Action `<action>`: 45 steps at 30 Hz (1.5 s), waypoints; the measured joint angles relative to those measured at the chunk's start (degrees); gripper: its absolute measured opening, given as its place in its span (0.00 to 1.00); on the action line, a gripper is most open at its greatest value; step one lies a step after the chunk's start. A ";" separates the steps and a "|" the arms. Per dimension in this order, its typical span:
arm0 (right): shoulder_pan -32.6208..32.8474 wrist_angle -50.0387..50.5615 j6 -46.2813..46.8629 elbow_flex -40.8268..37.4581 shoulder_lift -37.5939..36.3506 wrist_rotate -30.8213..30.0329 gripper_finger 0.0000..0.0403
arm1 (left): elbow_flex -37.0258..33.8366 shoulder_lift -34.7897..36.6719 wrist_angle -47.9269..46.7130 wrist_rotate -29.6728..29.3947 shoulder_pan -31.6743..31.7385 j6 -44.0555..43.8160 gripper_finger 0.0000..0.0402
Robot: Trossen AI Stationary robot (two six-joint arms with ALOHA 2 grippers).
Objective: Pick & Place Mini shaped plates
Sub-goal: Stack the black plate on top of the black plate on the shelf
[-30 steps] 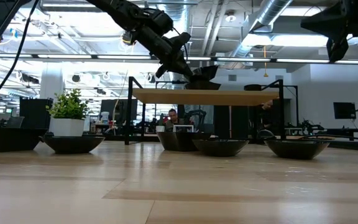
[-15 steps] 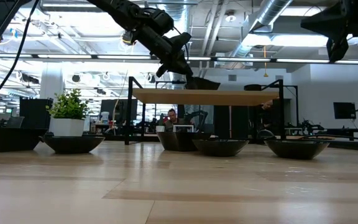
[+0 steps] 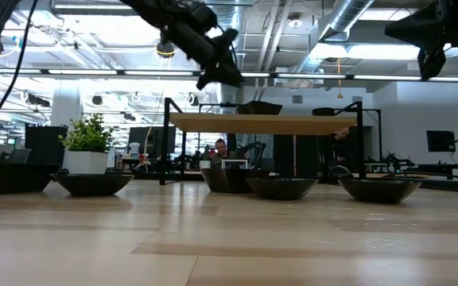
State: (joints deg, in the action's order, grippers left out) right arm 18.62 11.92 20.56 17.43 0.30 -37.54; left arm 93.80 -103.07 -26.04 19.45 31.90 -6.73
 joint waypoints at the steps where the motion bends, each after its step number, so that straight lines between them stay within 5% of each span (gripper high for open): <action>1: 0.01 0.00 -0.02 0.00 0.00 0.00 0.04 | -0.02 1.00 -1.72 1.26 -0.82 0.04 0.23; 10: 0.01 0.00 -0.02 0.00 0.00 0.01 0.04 | -13.65 15.97 -6.93 0.64 -14.28 -8.64 0.23; 17: -0.01 0.02 -0.04 0.00 0.00 0.00 0.04 | -28.56 28.65 -6.05 -14.48 -26.23 -26.25 0.23; 27: 0.01 0.00 -0.06 0.00 0.00 0.00 0.04 | -43.71 39.97 -6.22 -24.96 -40.42 -58.45 0.20; 45: 0.02 -0.01 -0.06 0.00 0.00 0.00 0.04 | -60.53 52.84 -23.99 -24.09 -44.70 -80.84 0.08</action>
State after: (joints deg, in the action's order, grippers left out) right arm 18.63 11.91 20.50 17.43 0.30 -37.54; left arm 33.27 -50.24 -50.02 -4.64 -12.80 -87.57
